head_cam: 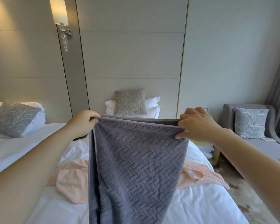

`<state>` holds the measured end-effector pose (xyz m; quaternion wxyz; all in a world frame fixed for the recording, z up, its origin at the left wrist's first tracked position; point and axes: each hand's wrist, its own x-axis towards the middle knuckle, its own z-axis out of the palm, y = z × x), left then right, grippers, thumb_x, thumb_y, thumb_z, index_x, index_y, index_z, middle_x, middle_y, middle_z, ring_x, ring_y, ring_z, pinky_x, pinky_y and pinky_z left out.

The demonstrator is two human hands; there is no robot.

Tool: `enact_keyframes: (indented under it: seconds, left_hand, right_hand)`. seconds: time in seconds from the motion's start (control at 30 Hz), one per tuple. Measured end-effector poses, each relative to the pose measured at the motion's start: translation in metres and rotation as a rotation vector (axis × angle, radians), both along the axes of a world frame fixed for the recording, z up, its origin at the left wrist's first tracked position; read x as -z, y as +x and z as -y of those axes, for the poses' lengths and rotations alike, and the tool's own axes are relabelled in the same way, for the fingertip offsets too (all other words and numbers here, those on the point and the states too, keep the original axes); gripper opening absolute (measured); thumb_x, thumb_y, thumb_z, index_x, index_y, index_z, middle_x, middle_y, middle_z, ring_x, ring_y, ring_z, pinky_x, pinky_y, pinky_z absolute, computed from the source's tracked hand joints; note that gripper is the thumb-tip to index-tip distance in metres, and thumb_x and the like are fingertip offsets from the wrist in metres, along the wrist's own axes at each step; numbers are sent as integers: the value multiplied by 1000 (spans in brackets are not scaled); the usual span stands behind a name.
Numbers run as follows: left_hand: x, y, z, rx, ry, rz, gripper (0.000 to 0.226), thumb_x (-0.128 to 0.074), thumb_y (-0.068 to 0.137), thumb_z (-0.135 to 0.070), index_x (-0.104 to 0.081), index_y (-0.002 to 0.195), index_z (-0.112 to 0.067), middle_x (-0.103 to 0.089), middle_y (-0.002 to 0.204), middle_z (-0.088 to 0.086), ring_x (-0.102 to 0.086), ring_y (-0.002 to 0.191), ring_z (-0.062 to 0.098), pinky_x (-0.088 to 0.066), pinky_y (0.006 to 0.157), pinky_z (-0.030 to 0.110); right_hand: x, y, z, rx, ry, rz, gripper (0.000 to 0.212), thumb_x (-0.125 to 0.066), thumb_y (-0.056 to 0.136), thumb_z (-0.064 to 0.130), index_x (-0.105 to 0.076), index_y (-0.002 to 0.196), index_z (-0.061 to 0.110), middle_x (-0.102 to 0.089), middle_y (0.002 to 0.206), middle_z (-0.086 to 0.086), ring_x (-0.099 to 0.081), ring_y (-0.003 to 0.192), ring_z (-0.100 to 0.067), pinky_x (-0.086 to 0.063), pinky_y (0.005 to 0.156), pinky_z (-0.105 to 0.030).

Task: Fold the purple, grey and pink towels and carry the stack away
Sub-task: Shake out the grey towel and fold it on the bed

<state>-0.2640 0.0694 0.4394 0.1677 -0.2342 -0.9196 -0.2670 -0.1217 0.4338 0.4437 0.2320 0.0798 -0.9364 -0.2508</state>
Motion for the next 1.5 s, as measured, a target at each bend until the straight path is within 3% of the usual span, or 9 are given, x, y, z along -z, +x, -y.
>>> enact_keyframes:
  seconds: [0.2, 0.43, 0.6, 0.8, 0.93, 1.03, 1.13, 1.27, 1.5]
  left_hand:
    - [-37, 8, 11, 140, 170, 50, 20, -59, 91, -2, -68, 93, -19, -67, 94, -2, -60, 91, 12, -38, 83, 22]
    - [-87, 14, 11, 185, 493, -61, 23, -55, 93, -3, -57, 108, -21, -66, 99, -2, -57, 83, 9, -41, 72, 15]
    - [-84, -2, -1, 74, 231, -84, 24, -54, 93, -3, -62, 115, -9, -64, 105, 7, -55, 92, 18, -34, 81, 23]
    - [-44, -55, -23, -179, -88, 24, 11, -48, 97, -19, -56, 98, -26, -61, 114, 1, -54, 96, 22, -40, 78, 31]
    - [-5, -108, -57, -188, 264, 311, 16, -41, 99, -7, -49, 109, -17, -51, 119, 4, -62, 84, 29, -48, 61, 30]
    - [10, -150, -79, -140, 408, 357, 23, -44, 96, 3, -45, 115, -11, -47, 123, 13, -57, 104, 33, -54, 74, 39]
    - [-8, -188, -91, -81, 522, 187, 21, -34, 100, -3, -47, 115, -10, -51, 126, 20, -59, 96, 31, -51, 92, 47]
    - [-73, -212, -92, -9, 590, -115, 22, -35, 100, -7, -48, 116, -14, -57, 113, 6, -66, 94, 29, -51, 85, 38]
    - [-99, -184, -74, 104, 638, -146, 23, -39, 99, -4, -49, 119, -9, -51, 112, 4, -64, 85, 22, -50, 82, 28]
  right_hand:
    - [-41, 5, -14, 28, -123, -55, 45, -52, 79, 67, -67, 95, 28, -48, 123, 13, -38, 121, -17, -32, 96, -35]
    - [-95, 11, -9, -199, -893, -242, 11, -73, 80, 23, -64, 82, 17, -60, 76, 2, -53, 70, -17, -38, 62, -26]
    - [-90, -4, -7, -167, -1034, -239, 31, -77, 75, 15, -53, 94, 17, -57, 87, -1, -53, 72, -19, -43, 67, -31]
    - [-54, -59, -15, 62, -1190, 10, 14, -71, 82, 15, -65, 94, 13, -63, 89, -12, -60, 62, -23, -52, 61, -30]
    - [-20, -113, -23, 252, -1396, 100, 18, -71, 81, 15, -59, 95, 11, -62, 99, -13, -67, 89, -30, -57, 82, -41]
    - [-6, -156, -27, 216, -1593, 54, 10, -63, 86, 7, -54, 88, 6, -60, 103, -21, -66, 97, -35, -58, 79, -37]
    - [-21, -190, -36, 85, -1546, -155, 11, -63, 86, 5, -53, 85, 9, -62, 97, -20, -64, 91, -32, -57, 79, -37]
    - [-77, -204, -42, -115, -1507, -390, 15, -67, 81, 9, -54, 84, 17, -61, 87, -8, -62, 90, -31, -54, 79, -41]
    - [-89, -182, -34, -211, -1557, -345, 21, -65, 82, 4, -53, 80, 21, -63, 80, -4, -66, 88, -26, -52, 91, -45]
